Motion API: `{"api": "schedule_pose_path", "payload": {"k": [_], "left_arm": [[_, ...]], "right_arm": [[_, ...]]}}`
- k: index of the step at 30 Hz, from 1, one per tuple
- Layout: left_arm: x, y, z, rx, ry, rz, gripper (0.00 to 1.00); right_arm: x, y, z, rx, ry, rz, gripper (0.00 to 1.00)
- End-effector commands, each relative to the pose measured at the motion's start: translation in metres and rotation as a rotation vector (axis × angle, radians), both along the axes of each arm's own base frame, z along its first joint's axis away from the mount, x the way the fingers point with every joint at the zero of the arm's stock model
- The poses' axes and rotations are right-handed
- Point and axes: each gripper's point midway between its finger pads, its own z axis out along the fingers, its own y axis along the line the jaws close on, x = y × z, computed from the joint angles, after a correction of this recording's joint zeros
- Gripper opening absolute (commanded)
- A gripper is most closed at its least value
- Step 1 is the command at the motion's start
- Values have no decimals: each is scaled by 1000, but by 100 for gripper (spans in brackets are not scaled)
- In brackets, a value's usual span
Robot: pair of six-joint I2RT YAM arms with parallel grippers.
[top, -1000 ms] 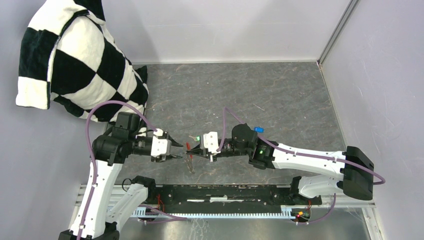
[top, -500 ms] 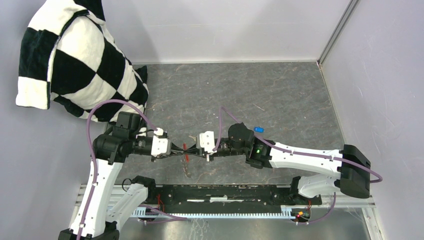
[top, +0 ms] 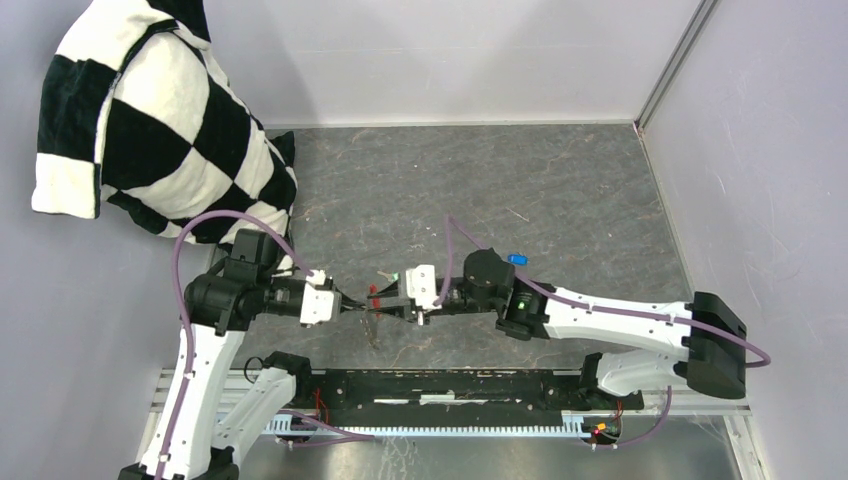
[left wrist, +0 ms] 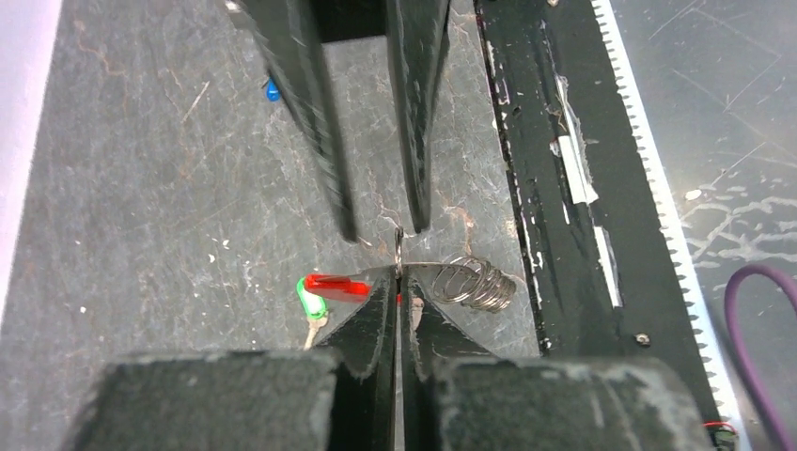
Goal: Put the keys on the keyring
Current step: Adjust the keyring.
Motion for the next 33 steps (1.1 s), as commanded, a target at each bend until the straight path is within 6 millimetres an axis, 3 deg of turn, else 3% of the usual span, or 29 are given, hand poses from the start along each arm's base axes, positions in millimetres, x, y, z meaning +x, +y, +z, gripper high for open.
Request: {"api": "schedule_pose_path", "payload": {"k": [1, 4, 11, 19, 27, 33], "left_arm": [[-10, -4, 10, -47, -161, -94, 2], [-15, -6, 12, -71, -258, -139, 2], [-21, -5, 11, -75, -489, -218, 2], [-22, -8, 16, -99, -426, -203, 2], [-9, -18, 49, -233, -274, -90, 2], [-12, -21, 55, -263, -214, -88, 2]], "right_arm": [[-5, -23, 46, 190, -62, -27, 36], [-6, -39, 49, 243, -68, -57, 43], [2, -54, 39, 242, -48, -128, 44], [10, -58, 29, 226, -9, -176, 44], [-14, -39, 34, 235, -1, -16, 44], [-9, -32, 47, 289, -11, -22, 44]]}}
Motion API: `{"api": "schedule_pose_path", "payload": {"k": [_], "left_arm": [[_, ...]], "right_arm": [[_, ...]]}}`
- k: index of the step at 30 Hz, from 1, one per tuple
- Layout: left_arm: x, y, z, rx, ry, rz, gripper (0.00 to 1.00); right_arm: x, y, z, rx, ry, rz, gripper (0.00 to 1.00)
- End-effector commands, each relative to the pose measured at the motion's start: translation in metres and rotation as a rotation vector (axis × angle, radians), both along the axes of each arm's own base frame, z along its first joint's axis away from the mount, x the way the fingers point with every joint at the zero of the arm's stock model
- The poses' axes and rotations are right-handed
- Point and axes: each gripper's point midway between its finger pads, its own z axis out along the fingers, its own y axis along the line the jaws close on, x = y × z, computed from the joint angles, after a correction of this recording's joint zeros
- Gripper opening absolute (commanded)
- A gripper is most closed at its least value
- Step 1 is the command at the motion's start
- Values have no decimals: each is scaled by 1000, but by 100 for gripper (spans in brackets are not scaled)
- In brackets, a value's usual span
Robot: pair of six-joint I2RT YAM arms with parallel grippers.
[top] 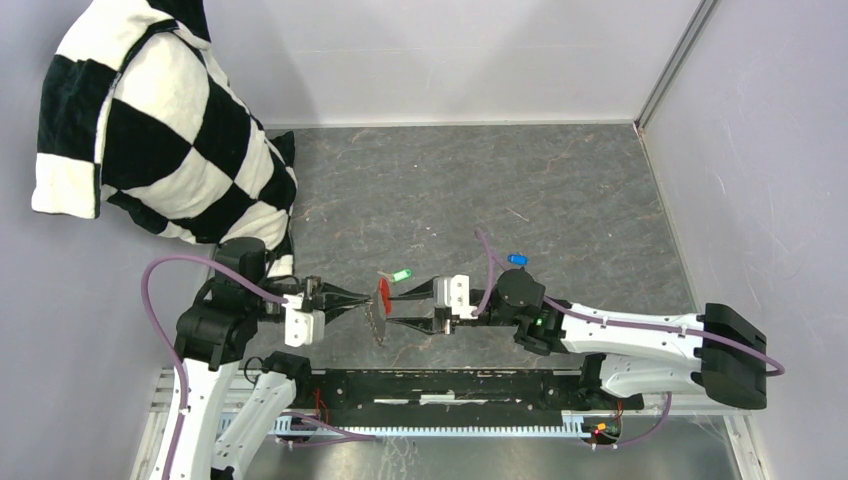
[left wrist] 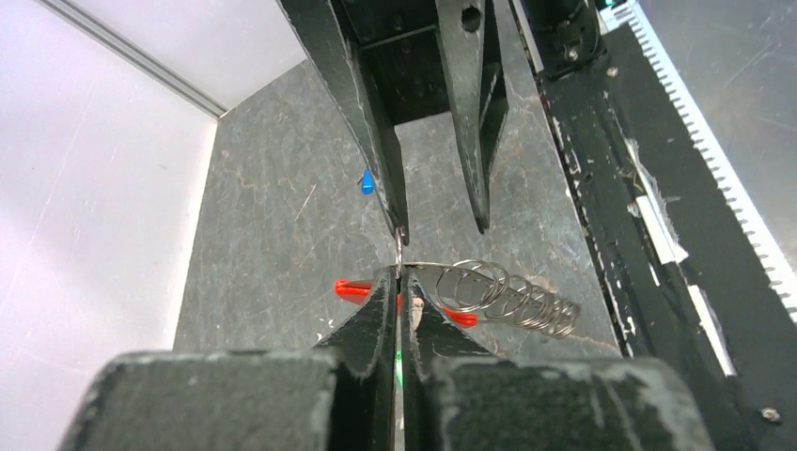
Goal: Put the keys on the keyring
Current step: Adjust the keyring.
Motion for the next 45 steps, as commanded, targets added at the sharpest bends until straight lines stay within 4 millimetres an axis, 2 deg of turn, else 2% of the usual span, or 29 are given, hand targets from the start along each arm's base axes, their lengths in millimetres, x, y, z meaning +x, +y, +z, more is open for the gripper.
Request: {"api": "schedule_pose_path", "payload": {"k": [1, 8, 16, 21, 27, 30, 31, 34, 36, 41, 45], "left_arm": [[-6, -6, 18, -71, 67, -32, 2], [-9, -6, 18, -76, 66, -39, 2], [-10, -6, 16, -78, 40, -46, 2], [-10, -7, 18, -79, 31, -49, 2], [-11, -6, 17, -78, 25, -48, 2], [-10, -5, 14, -71, 18, -38, 3], [-9, -5, 13, -66, 15, -30, 7], [-7, -3, 7, -51, 0, -11, 28], [-7, -2, 3, -45, -13, -1, 37], [-8, 0, 0, -41, -42, 2, 48], [-10, -1, 4, -49, -42, -9, 50]], "right_arm": [[0, 6, 48, 136, -37, 13, 44], [1, 6, 66, 189, -55, 5, 43], [-2, 15, 67, 174, -63, 43, 37], [-3, 21, 61, 134, -69, 56, 28], [0, 20, 57, 110, -100, 41, 1], [1, 16, 54, 99, -145, 24, 0], [1, 13, 54, 100, -168, 19, 0], [-1, 6, 54, 102, -239, 5, 1], [-2, 3, 54, 95, -280, -9, 0], [-11, -6, 49, 93, -415, -8, 0], [-21, -11, 47, 112, -514, -1, 0]]}}
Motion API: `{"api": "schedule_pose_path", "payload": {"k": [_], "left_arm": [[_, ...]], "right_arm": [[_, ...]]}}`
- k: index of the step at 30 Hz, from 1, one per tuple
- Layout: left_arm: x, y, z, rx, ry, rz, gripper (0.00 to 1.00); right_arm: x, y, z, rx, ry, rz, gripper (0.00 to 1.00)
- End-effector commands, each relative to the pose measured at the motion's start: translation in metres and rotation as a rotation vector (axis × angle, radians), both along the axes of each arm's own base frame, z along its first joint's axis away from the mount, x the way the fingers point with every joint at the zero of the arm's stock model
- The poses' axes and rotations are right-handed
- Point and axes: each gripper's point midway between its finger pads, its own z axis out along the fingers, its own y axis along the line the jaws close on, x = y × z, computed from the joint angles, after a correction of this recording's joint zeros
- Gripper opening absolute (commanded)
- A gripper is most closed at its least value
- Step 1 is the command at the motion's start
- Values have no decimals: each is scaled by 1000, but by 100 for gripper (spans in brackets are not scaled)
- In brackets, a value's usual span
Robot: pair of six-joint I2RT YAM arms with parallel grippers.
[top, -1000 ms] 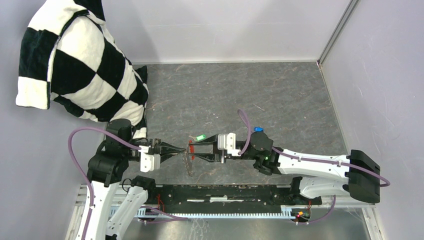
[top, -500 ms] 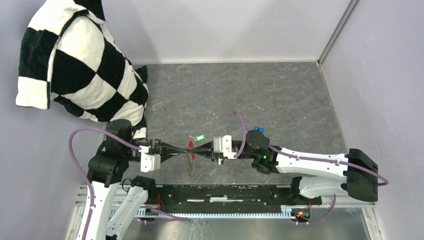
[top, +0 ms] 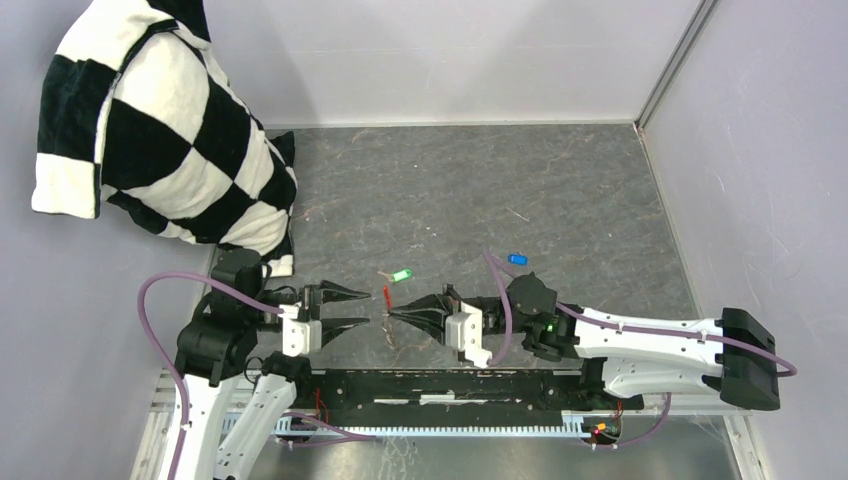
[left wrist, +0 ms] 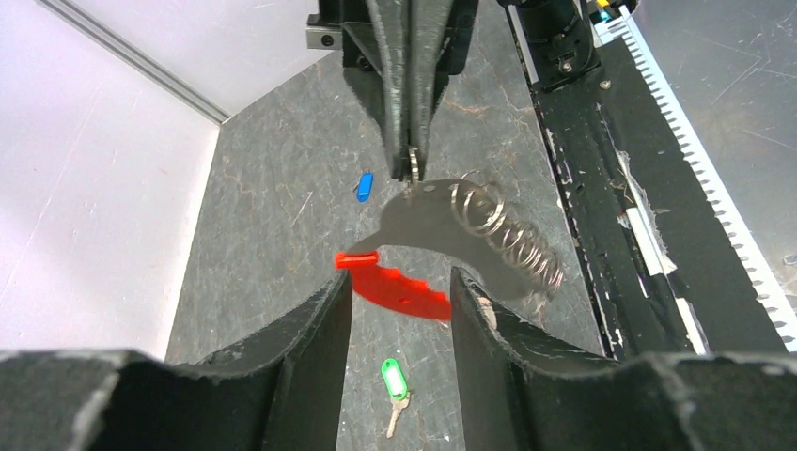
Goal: Put the keys on the keyring
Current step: Adjust the keyring.
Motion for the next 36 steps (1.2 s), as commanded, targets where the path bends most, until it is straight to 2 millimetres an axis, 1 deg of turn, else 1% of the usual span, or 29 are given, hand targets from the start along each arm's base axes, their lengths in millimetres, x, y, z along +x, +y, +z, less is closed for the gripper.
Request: {"api": "schedule_pose_path", "payload": {"k": [1, 7, 10, 15, 19, 26, 32, 36], "left_arm": [[0, -1, 8, -11, -62, -20, 50], [-4, -3, 14, -27, -63, -42, 45], [-6, -4, 16, -35, -57, -52, 42], [-10, -3, 17, -41, -63, -57, 39], [-14, -3, 17, -47, -72, -62, 33], [-20, -3, 16, -57, -77, -76, 28], [-24, -4, 17, -71, -63, -101, 29], [-26, -5, 18, -76, -65, -109, 34]], "right_arm": [[-8, -8, 14, 66, -176, -12, 0], [-22, -6, 15, 71, -310, 10, 0], [-22, -3, 14, 56, -361, -7, 0], [-21, 0, 14, 42, -392, -18, 0], [-21, 1, 17, 55, -395, -27, 0], [-19, 0, 25, 91, -377, -41, 1], [-20, 2, 35, 161, -293, -41, 1], [-22, 4, 36, 196, -243, -26, 1]]}}
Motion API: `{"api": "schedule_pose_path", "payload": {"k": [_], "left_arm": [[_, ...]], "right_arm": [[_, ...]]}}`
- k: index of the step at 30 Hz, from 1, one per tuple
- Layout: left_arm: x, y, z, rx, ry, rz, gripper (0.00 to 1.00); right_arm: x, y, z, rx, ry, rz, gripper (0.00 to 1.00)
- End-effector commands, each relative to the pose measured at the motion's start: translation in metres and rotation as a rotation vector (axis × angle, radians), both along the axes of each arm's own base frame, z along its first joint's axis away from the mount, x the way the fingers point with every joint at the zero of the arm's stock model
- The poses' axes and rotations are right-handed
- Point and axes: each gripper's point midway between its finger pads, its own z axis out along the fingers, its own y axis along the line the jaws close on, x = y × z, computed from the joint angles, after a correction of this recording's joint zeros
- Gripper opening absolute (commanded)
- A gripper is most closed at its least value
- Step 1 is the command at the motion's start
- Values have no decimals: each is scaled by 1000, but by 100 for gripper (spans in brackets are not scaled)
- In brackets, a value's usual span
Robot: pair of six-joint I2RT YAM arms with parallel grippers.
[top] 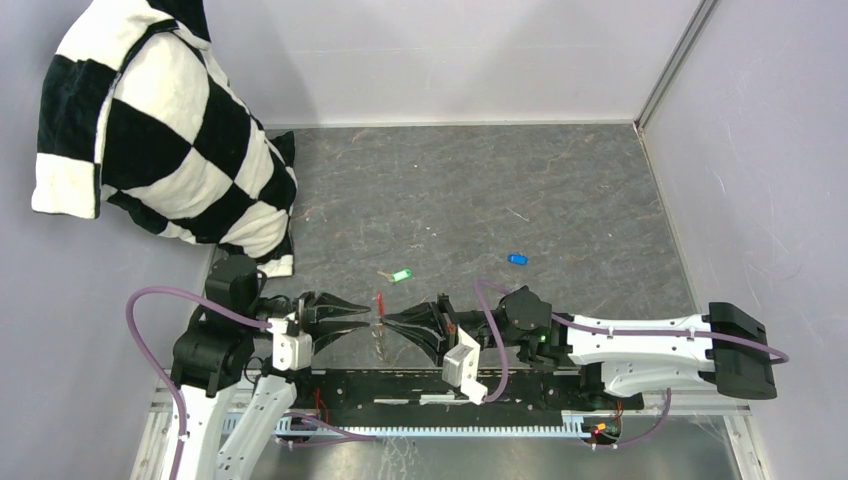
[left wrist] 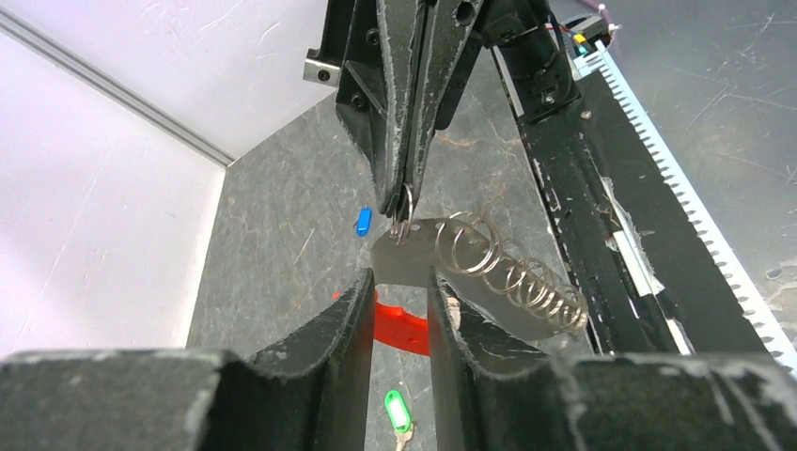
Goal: Put the keys on the keyring
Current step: Adjust the keyring.
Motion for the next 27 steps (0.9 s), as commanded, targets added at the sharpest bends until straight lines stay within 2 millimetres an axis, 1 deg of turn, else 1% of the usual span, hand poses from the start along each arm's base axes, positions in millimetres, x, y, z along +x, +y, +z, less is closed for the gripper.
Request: {"api": "schedule_pose_path", "payload": {"k": [1, 5, 8, 12, 17, 20, 27], "left_arm": [[-7, -3, 8, -31, -32, -50, 35], [-8, -3, 11, -35, -33, -58, 35], [-8, -4, 12, -38, -30, -64, 33], [-9, -4, 16, -43, -29, -72, 31], [-11, -4, 20, -47, -31, -75, 31], [-12, -4, 21, -48, -29, -76, 30], [-13, -3, 19, -46, -5, -69, 20]], "right_arm": [[-4, -2, 34, 146, 54, 24, 1], [-4, -1, 37, 160, 69, 27, 1], [-4, 1, 38, 160, 77, 33, 1], [-3, 5, 35, 152, 84, 29, 1], [-1, 9, 32, 140, 98, 24, 0], [-1, 10, 33, 143, 105, 28, 0], [0, 9, 37, 165, 123, 22, 0]]}}
